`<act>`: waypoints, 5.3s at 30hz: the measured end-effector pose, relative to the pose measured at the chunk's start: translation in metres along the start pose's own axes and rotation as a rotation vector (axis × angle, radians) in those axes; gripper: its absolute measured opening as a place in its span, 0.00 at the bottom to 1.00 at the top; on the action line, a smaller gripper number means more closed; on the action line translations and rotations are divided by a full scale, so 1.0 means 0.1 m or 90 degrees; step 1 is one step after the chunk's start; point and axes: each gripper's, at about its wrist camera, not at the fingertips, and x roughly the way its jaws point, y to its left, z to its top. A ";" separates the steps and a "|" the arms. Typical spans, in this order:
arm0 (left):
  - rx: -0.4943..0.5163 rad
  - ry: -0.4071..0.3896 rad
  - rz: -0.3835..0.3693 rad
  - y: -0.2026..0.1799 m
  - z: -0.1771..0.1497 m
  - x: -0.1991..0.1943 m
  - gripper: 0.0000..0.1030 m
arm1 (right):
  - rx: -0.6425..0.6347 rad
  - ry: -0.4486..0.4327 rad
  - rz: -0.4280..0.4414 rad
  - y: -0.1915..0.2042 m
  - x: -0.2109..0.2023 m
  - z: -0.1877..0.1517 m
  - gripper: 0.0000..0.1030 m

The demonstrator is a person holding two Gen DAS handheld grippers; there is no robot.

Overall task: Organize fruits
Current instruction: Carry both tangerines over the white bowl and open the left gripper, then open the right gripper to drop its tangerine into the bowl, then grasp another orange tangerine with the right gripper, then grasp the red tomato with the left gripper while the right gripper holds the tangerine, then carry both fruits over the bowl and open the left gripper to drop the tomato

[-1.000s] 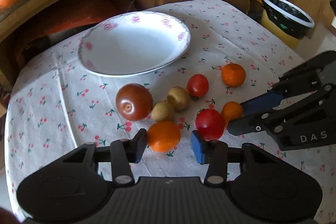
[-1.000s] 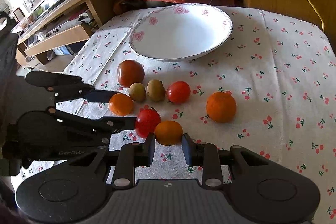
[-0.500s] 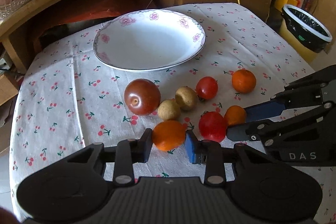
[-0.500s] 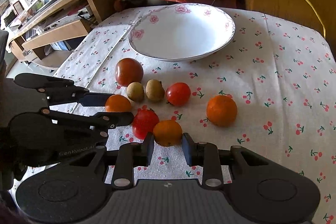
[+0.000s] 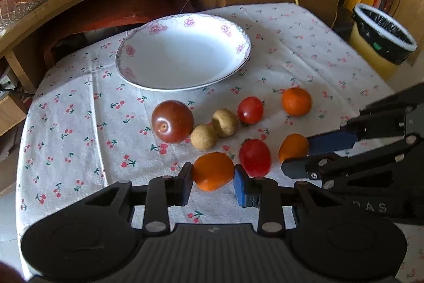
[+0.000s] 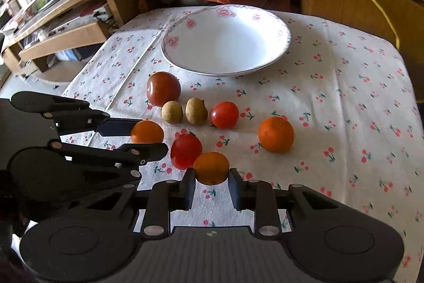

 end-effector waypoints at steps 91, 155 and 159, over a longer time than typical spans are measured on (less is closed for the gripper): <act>-0.063 -0.052 0.039 0.33 0.51 -0.03 0.50 | -0.057 -0.077 -0.050 -0.13 0.03 0.63 0.33; 0.036 0.017 -0.062 -0.27 0.03 0.08 0.35 | -0.095 0.036 -0.015 -0.36 0.11 0.18 0.26; 0.044 0.020 -0.067 -0.24 -0.05 0.01 0.35 | -0.124 0.044 -0.004 -0.27 0.05 0.09 0.26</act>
